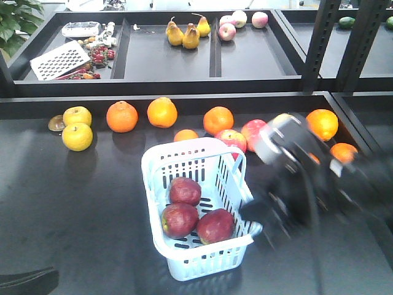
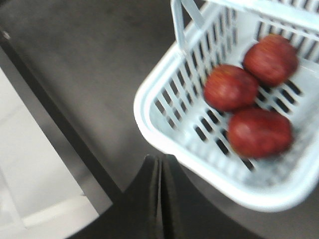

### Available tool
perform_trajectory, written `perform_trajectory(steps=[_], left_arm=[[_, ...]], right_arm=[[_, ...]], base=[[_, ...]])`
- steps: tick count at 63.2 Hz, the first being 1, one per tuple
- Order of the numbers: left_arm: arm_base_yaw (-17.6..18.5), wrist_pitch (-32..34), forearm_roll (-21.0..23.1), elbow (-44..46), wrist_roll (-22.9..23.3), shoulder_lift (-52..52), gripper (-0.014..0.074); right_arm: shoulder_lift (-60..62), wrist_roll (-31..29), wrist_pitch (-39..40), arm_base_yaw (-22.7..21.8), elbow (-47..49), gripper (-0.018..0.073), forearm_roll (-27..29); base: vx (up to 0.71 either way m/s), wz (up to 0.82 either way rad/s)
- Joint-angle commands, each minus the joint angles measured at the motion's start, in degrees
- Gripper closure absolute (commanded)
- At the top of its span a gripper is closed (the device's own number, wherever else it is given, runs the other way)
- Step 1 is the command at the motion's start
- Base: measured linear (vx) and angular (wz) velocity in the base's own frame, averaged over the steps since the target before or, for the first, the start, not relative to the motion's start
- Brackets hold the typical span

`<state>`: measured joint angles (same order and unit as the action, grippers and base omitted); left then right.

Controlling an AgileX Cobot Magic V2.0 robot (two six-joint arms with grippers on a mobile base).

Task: Pick three apples into basket with both arms

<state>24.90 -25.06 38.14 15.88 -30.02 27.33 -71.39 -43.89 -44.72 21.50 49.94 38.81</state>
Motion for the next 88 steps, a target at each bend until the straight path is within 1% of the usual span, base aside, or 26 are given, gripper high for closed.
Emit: perform_trajectory(steps=[1, 5, 13, 18, 23, 80, 84, 88], left_arm=[[0.09, 3.31, 1.58, 1.3, 0.46, 0.31, 0.0603], [0.09, 3.31, 1.58, 1.3, 0.46, 0.31, 0.0603], [0.09, 3.31, 1.58, 1.3, 0.46, 0.31, 0.0603], [0.09, 3.31, 1.58, 1.3, 0.46, 0.31, 0.0603], [0.09, 3.31, 1.58, 1.3, 0.46, 0.31, 0.0603], [0.09, 3.76, 1.56, 1.3, 0.31, 0.31, 0.0603], [0.09, 4.9, 1.72, 0.89, 0.68, 0.31, 0.0603], [0.09, 5.36, 1.59, 0.33, 2.92, 0.31, 0.0603]], right_arm=[[6.39, 2.1, 4.83, -0.24, -5.3, 0.0564, -2.93], [9.54, 2.54, 8.42, -0.24, -11.12, 0.0564, -4.63], [15.15, 4.69, 16.46, -0.24, -22.36, 0.0564, -6.14], [17.31, 5.31, 19.57, -0.24, -26.16, 0.0564, -6.03], [19.02, 5.31, 20.56, -0.24, -28.52, 0.0564, -6.03], [20.0, 5.31, 19.99, -0.19, -29.07, 0.0564, -5.98], [20.0, 5.31, 19.99, -0.19, -29.07, 0.0564, -5.98], [20.0, 5.31, 19.98, -0.19, -29.07, 0.0564, -5.82]], base=[[0.0, 0.0], [0.0, 0.0], [0.0, 0.0], [0.0, 0.0], [0.0, 0.0], [0.0, 0.0], [0.0, 0.0], [0.0, 0.0]])
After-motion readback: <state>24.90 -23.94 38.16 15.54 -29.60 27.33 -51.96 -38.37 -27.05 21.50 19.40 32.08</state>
